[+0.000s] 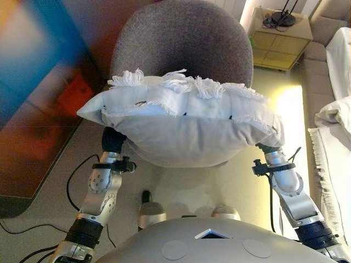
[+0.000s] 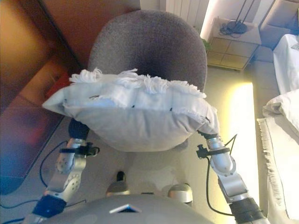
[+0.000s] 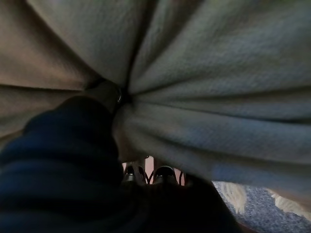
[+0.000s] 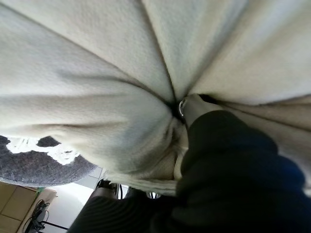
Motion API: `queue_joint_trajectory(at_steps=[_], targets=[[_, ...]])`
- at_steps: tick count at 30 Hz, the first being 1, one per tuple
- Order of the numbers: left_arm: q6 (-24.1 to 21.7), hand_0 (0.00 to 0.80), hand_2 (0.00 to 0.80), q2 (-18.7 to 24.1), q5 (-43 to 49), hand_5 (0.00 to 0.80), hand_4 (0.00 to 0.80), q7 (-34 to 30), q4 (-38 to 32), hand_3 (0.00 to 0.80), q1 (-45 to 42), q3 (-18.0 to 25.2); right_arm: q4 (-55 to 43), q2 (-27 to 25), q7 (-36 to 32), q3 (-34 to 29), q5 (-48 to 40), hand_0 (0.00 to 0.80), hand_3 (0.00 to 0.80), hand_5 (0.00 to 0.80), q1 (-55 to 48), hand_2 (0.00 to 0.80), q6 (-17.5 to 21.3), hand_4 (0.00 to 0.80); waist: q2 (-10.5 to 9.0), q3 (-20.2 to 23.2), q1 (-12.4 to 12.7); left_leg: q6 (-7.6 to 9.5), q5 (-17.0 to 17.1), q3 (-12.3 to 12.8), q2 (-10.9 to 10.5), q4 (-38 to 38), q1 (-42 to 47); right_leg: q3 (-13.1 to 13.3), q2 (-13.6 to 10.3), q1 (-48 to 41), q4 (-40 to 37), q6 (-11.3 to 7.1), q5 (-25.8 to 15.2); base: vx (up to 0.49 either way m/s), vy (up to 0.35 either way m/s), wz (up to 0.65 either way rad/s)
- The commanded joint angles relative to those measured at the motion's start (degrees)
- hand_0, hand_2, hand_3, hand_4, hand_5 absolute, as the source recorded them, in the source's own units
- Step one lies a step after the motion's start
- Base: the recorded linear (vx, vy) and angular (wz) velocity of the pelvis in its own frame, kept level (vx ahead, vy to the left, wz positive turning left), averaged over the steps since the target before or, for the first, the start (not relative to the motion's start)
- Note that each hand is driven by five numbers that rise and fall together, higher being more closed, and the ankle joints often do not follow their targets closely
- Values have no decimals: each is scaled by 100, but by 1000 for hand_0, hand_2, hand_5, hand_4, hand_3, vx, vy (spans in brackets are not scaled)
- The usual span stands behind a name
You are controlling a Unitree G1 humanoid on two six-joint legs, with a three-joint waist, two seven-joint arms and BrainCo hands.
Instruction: Pick up the cushion and take it to the sofa
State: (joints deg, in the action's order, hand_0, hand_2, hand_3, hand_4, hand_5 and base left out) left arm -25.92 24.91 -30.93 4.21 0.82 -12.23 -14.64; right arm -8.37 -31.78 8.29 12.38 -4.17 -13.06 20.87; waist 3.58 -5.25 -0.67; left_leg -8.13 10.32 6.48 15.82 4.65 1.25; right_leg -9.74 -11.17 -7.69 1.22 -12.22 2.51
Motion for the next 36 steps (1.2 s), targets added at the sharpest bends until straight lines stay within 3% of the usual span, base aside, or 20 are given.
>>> queue_joint_trajectory(at_steps=[1,2,4,5,6,7,8,10,12,15,18,22,24,26,28,29,32,34,35,36], targets=[[-359,800,800,-17,-153,800,800,-252,-894,800,785,-61,-805,82,172,146,-111,800,800,800,1064,800,440,800,-371,-424,-12,-259,-37,307,609,-1001,-47,-80,491,105,183,701,194,-29,-252,8],[-330,800,800,-51,-166,800,800,-315,-891,800,769,-76,-829,37,213,112,-150,800,800,800,1019,800,454,800,-421,-460,-38,-240,-14,470,633,-1293,-146,-169,514,82,172,745,185,-26,-328,21],[-350,800,800,-111,-62,800,800,-402,-850,800,744,-124,-798,-11,363,66,-86,800,800,800,967,800,366,800,-540,-494,-55,-130,-320,458,445,-1785,-251,-272,458,100,180,789,137,4,-255,43],[-386,800,800,-137,30,800,800,-314,-898,800,651,-110,-740,-37,275,50,-137,800,800,800,980,800,401,800,-571,-533,31,20,-603,26,-15,-1966,-332,-167,480,82,191,811,137,79,-140,33],[-375,800,800,-125,58,800,800,-254,-989,800,535,-39,-740,-44,180,27,-186,800,800,800,957,800,428,800,-560,-549,93,105,-728,-170,-309,-1966,-386,-33,535,58,191,814,149,99,-125,5],[-354,800,800,-115,58,800,800,-236,-1030,800,492,-7,-753,-44,150,19,-203,800,800,800,942,800,429,800,-557,-566,119,132,-776,-220,-398,-1976,-388,15,549,30,199,809,168,162,-91,-26],[-311,800,800,-91,17,800,800,-237,-1091,800,418,91,-811,-36,123,20,-204,800,800,800,907,800,429,800,-507,-594,195,182,-815,-290,-627,-1813,-442,106,628,-20,213,807,217,182,-66,-59],[-259,800,800,-73,-55,800,800,-229,-1113,800,411,153,-910,10,190,91,-74,800,800,800,882,800,402,800,-415,-628,305,212,-724,-257,-871,-1422,-556,163,749,-129,201,813,305,249,-45,-68],[-273,800,800,-115,-74,800,800,-159,-1038,800,473,79,-868,78,243,212,117,800,800,800,929,800,383,800,-297,-629,469,223,-407,-273,-1128,-950,-804,272,935,-344,174,841,451,367,-13,-18],[-311,800,800,-172,-67,800,800,-134,-1043,800,387,32,-849,89,246,281,174,800,800,800,914,800,338,800,-239,-620,644,209,-43,-343,-1208,-570,-1012,441,1074,-609,258,901,716,394,9,-25],[-369,800,800,-197,-51,800,800,-125,-1115,800,248,14,-930,61,254,305,156,800,800,800,821,800,316,800,-203,-629,806,134,334,-344,-1007,-218,-1272,657,1142,-884,532,952,1163,498,61,13],[-412,800,800,-191,-65,800,800,-130,-1072,800,208,68,-924,21,133,212,57,800,800,800,726,800,417,800,-227,-618,859,40,406,-331,-696,-164,-1483,750,983,-1028,885,897,1620,511,161,-61],[-391,800,800,-173,-95,800,800,-103,-1010,800,256,115,-908,-6,75,143,-47,800,800,800,743,800,442,800,-283,-583,829,80,190,-255,-609,-216,-1400,687,776,-1024,1059,771,1656,500,228,-15],[-326,800,800,-100,-156,800,800,-54,-927,800,372,121,-907,-16,65,32,-153,800,800,800,714,800,412,800,-367,-489,765,208,90,6,-631,-322,-1379,602,483,-1052,1398,548,1406,547,298,-27],[-321,800,800,-43,-192,800,800,-130,-901,800,438,133,-937,5,105,-55,-222,800,800,800,651,800,360,800,-498,-386,788,379,-45,48,-789,-504,-1442,610,239,-1117,1751,305,941,432,231,-10],[-367,800,800,-16,-132,800,800,-256,-903,800,502,112,-933,61,194,-113,-242,800,800,800,630,800,336,800,-610,-271,828,603,-241,134,-975,-683,-1469,600,96,-1143,2145,121,342,410,212,2],[-389,800,800,-26,142,800,800,-191,-905,800,562,8,-851,319,242,-77,-26,800,800,800,659,800,393,800,-595,-98,858,838,-505,28,-1204,-721,-1218,696,-74,-697,3369,25,-730,546,218,5],[-328,800,800,-26,172,800,800,-130,-863,800,618,33,-805,385,245,-12,17,800,800,800,711,800,402,800,-566,-79,804,880,-579,-38,-1267,-694,-1064,797,3,-371,3637,66,-808,439,92,15],[-257,800,800,-9,149,800,800,-113,-847,800,683,49,-819,417,303,35,26,800,800,800,712,800,365,800,-511,-96,696,901,-653,-198,-1343,-634,-841,782,237,102,3463,164,-664,464,32,17],[-213,800,800,16,104,800,800,-179,-851,800,707,96,-832,421,352,56,5,800,800,800,709,800,338,800,-585,-145,596,908,-689,-331,-1495,-586,-690,662,295,335,3214,214,-409,528,12,20]])
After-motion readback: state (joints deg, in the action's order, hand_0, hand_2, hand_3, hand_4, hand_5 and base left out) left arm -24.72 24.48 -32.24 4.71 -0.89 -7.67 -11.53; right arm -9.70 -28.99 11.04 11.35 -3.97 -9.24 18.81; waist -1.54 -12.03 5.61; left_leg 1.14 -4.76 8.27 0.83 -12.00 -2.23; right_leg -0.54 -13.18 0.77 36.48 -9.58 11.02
